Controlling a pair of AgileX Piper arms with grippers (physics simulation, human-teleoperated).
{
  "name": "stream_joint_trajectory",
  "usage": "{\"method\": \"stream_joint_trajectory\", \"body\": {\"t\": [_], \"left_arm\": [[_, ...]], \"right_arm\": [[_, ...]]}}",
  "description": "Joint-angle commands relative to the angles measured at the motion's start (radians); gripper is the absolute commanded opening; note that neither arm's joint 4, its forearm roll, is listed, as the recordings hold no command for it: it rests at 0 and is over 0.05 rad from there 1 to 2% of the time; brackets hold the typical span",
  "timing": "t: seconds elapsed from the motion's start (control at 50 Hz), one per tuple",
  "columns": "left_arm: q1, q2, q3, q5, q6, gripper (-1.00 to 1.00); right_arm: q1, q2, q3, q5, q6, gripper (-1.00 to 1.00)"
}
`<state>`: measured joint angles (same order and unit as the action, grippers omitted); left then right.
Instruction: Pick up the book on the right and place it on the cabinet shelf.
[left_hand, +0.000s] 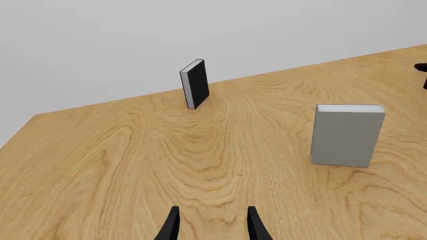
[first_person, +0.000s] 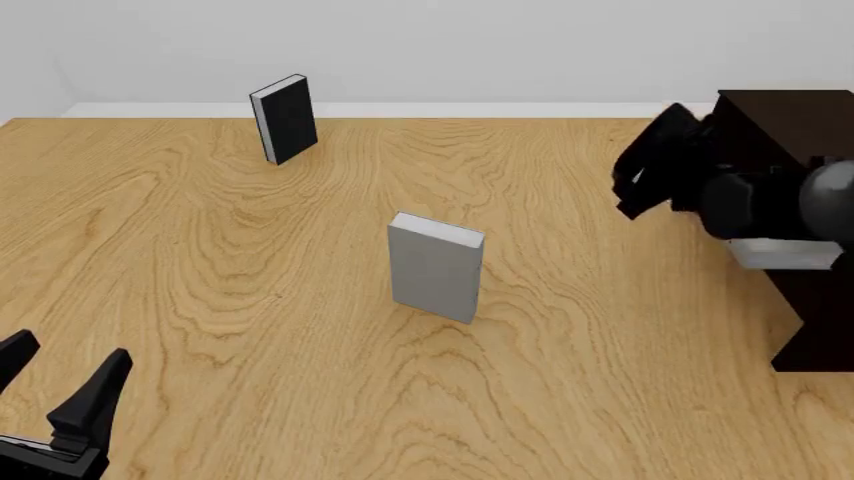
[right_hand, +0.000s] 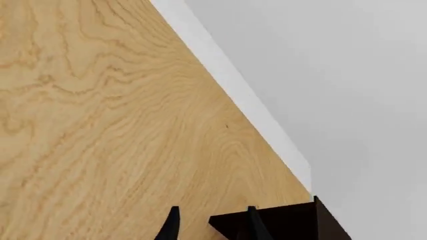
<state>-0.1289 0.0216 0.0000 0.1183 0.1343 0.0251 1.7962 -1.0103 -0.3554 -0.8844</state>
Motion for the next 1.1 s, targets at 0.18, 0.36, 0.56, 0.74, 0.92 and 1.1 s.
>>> {"method": "stream_joint_trajectory", "body": {"t": [0.18,0.36,0.56,0.74,0.92,1.1], "left_arm": [[-0.003,0.007,0.000,-0.007,-0.002,1.00],[-0.004,0.003,0.000,-0.002,-0.002,1.00],[-0.003,0.005,0.000,-0.004,0.000,1.00],[-0.004,0.008,0.000,-0.008,0.002,1.00],[-0.001,0.012,0.000,-0.012,0.002,1.00],[-0.003,0.009,0.000,-0.009,0.003,1.00]], "right_arm": [[0.071,-0.007,-0.109,0.178,0.280,1.00],[0.057,-0.012,-0.096,0.184,0.328,1.00],[0.068,-0.026,-0.092,0.209,0.400,1.00],[0.075,-0.045,-0.096,0.243,0.487,1.00],[0.058,-0.046,-0.066,0.229,0.514,1.00],[0.017,-0.059,-0.009,0.198,0.490,1.00]]}}
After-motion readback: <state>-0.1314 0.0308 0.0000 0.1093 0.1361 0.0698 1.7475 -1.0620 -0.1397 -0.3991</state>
